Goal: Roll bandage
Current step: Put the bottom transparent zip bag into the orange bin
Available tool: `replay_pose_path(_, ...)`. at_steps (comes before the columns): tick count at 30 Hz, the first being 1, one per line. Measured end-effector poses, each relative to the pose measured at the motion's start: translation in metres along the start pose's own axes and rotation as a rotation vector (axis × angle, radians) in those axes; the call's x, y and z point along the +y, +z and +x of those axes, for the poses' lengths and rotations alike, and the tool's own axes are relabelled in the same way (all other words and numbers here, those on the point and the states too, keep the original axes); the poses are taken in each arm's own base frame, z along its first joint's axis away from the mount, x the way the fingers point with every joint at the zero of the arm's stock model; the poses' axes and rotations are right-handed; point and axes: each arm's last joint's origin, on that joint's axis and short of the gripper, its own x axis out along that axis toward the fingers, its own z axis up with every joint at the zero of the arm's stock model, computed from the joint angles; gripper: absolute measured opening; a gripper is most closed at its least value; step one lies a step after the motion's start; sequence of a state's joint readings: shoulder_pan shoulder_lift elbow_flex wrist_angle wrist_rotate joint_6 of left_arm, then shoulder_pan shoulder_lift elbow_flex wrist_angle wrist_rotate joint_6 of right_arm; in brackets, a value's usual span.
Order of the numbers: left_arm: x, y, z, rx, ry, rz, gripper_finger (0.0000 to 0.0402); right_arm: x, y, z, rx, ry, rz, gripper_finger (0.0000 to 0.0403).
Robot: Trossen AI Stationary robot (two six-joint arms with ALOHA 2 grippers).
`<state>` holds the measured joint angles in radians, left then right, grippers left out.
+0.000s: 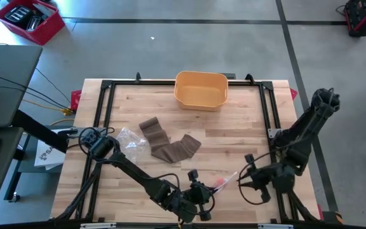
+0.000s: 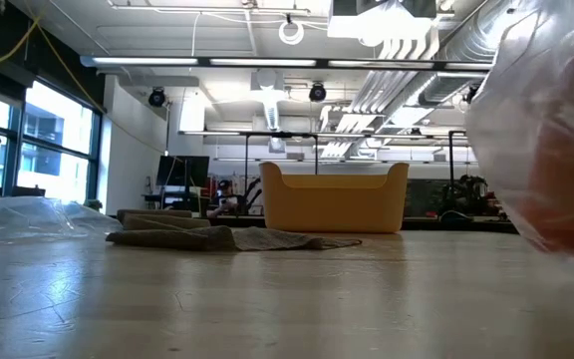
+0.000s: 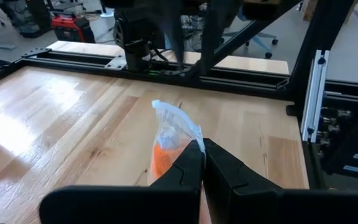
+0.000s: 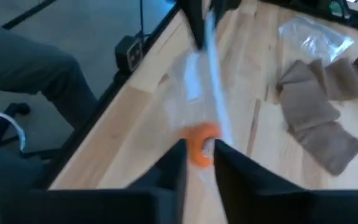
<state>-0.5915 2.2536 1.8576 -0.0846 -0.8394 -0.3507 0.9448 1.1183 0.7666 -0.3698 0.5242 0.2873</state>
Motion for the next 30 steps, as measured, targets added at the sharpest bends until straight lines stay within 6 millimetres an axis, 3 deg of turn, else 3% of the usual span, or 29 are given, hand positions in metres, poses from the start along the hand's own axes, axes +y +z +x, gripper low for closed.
replay_pose_path(5,0.002,0.001,0.002,0.001,0.006,-0.005,0.0000,-0.022,0.005,0.012,0.057,0.056,0.009,0.0169)
replay_pose_path(9,0.003,0.001,0.003,0.001,0.008,-0.007,0.0000,-0.035,0.005,0.022,0.094,0.109,-0.043,0.0193)
replay_pose_path(14,0.003,0.001,0.003,0.001,0.008,-0.006,0.0000,-0.047,0.002,0.037,0.156,0.154,-0.009,0.0148)
replay_pose_path(22,0.011,-0.006,0.002,0.066,0.085,-0.033,0.0005,-0.054,-0.007,0.060,0.240,0.052,-0.028,0.0014)
replay_pose_path(25,0.027,-0.006,-0.006,0.166,0.149,-0.023,0.0028,-0.065,-0.004,0.057,0.224,-0.010,0.000,0.0008)
replay_pose_path(30,0.057,0.002,-0.037,0.274,0.333,0.025,0.0075,-0.108,0.024,0.039,0.247,-0.216,0.019,0.0001)
